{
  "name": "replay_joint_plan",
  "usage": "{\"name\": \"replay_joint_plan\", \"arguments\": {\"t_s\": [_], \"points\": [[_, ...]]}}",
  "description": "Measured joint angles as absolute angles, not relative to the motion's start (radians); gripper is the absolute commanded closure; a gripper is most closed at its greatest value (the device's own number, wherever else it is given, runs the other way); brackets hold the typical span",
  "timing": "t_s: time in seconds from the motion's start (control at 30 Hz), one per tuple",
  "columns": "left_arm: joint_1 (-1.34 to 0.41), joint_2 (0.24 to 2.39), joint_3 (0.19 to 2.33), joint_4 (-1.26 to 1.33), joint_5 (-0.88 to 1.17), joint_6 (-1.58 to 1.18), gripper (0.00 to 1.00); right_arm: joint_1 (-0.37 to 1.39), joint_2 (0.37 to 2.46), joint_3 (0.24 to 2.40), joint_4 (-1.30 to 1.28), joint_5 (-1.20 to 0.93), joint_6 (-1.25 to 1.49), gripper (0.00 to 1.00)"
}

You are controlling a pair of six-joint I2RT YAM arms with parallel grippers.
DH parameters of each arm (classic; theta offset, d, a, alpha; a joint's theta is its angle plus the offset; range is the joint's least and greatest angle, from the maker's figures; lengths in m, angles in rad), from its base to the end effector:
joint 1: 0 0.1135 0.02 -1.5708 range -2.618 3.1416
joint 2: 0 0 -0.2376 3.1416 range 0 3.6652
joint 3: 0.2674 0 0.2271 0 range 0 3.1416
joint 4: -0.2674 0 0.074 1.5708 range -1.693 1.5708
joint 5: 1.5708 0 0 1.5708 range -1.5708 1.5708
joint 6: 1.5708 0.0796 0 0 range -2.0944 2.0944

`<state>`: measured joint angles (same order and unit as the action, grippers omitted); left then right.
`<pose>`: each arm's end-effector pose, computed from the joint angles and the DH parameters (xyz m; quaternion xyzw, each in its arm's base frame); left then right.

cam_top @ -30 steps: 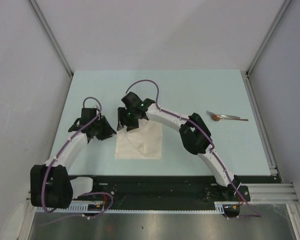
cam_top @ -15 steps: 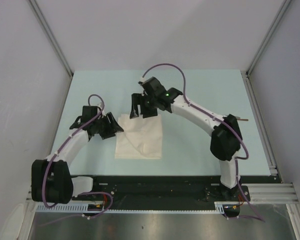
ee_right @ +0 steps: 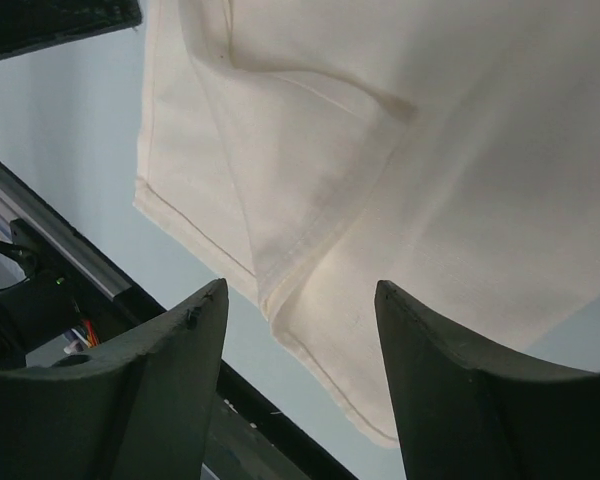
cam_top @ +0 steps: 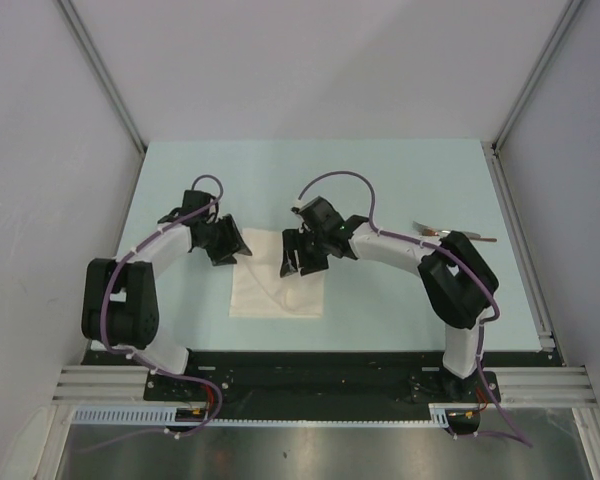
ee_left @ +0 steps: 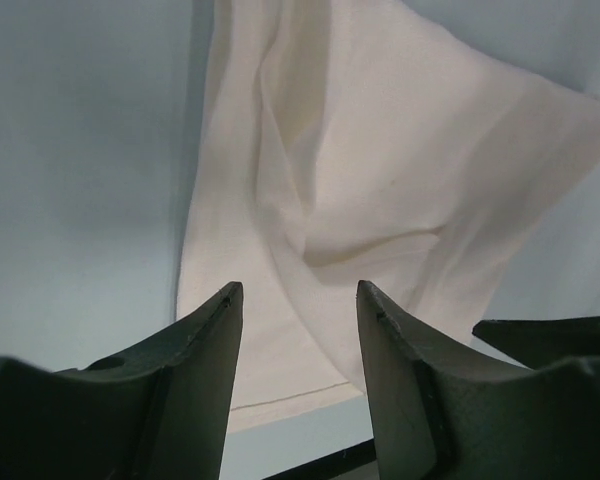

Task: Fold the napkin into a case and place the utensils inside
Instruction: Fold the rectangle-folded napkin at the center of the board.

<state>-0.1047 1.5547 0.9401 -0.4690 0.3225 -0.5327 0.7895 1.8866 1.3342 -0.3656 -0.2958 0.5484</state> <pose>0.2954 -0.0564 0.1417 -0.1656 0.9443 -0.2226 0.1773 0.2673 0.3024 0.1562 -0.1596 0.9244 0.3062 0.1622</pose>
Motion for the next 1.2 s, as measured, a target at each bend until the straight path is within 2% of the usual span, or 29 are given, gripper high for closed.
{"name": "replay_joint_plan", "arguments": {"t_s": [0.2, 0.5, 0.67, 0.7, 0.73, 0.83, 0.9, 1.07, 1.2], "points": [[-0.119, 1.663, 1.008, -0.508, 0.291, -0.549, 0.47, 0.810, 1.918, 1.289, -0.267, -0.324, 0.586, 0.40], [-0.120, 1.668, 1.019, -0.520, 0.277, -0.561, 0.44, 0.823, 1.980, 1.256, -0.177, -0.346, 0.658, 0.43], [-0.105, 1.653, 1.005, -0.505, 0.267, -0.579, 0.44, 0.832, 1.993, 1.238, -0.097, -0.376, 0.699, 0.54], [-0.097, 1.635, 0.987, -0.492, 0.265, -0.585, 0.44, 0.836, 1.996, 1.236, -0.083, -0.380, 0.707, 0.58], [-0.086, 1.614, 0.971, -0.489, 0.265, -0.589, 0.43, 0.842, 2.000, 1.236, -0.068, -0.383, 0.709, 0.65], [-0.040, 1.538, 0.933, -0.489, 0.253, -0.606, 0.42, 0.859, 2.002, 1.236, -0.038, -0.385, 0.722, 0.74], [-0.016, 1.495, 0.925, -0.488, 0.244, -0.612, 0.42, 0.873, 2.003, 1.238, -0.026, -0.383, 0.726, 0.77], [-0.003, 1.449, 0.925, -0.480, 0.244, -0.620, 0.42, 0.907, 2.022, 1.283, -0.025, -0.379, 0.714, 1.00], [-0.003, 1.467, 0.927, -0.480, 0.271, -0.621, 0.42, 0.933, 2.057, 1.332, -0.022, -0.380, 0.709, 1.00]]}}
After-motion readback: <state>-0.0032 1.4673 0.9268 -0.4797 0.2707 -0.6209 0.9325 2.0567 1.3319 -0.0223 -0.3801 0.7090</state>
